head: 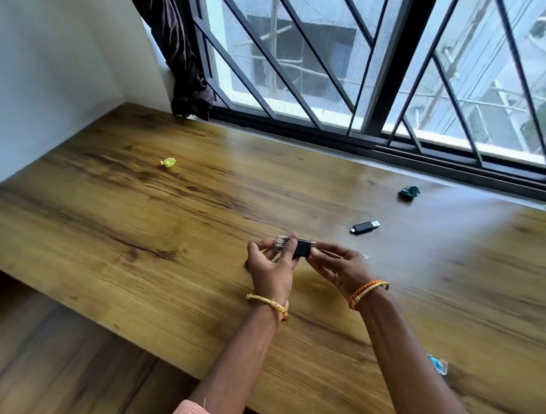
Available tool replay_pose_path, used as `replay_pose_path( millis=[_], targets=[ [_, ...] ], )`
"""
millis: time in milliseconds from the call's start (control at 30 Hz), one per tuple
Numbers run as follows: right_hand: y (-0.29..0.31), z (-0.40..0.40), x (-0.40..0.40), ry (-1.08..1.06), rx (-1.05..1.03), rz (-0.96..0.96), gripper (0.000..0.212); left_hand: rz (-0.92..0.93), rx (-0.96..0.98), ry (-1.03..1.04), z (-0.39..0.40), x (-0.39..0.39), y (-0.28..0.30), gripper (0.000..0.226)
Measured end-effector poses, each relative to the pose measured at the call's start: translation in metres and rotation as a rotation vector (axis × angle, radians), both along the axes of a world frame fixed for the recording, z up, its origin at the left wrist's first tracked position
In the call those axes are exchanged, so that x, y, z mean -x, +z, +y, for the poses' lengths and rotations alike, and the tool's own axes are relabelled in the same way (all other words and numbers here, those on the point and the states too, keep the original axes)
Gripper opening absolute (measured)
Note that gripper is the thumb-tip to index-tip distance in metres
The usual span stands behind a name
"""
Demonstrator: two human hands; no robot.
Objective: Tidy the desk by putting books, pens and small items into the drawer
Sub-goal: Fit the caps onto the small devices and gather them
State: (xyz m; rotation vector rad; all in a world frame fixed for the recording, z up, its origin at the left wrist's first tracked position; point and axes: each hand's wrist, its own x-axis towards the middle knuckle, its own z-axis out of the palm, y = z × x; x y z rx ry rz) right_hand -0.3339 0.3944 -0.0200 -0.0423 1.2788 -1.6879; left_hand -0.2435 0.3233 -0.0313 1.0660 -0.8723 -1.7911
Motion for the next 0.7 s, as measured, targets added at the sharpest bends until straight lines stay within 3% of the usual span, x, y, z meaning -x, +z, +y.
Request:
replay_pose_path(
  millis=[233, 467, 700],
  targets=[
    [0.003, 0.003, 0.000, 0.034, -0.016, 0.047, 0.012, 0.024, -0.075, 0.034, 0.005, -0.001, -0.009, 0.035],
    [0.002, 0.002, -0.013, -0.005, 0.011, -0.010, 0.014, 0.056, -0.126, 0.205, 0.016, -0.001, -0.009, 0.032],
    [0.001, 0.014, -0.016, 0.053, -0.047, 0.041, 0.012, 0.008, -0.141, 0.170, 0.026, -0.010, -0.016, 0.032]
  ],
)
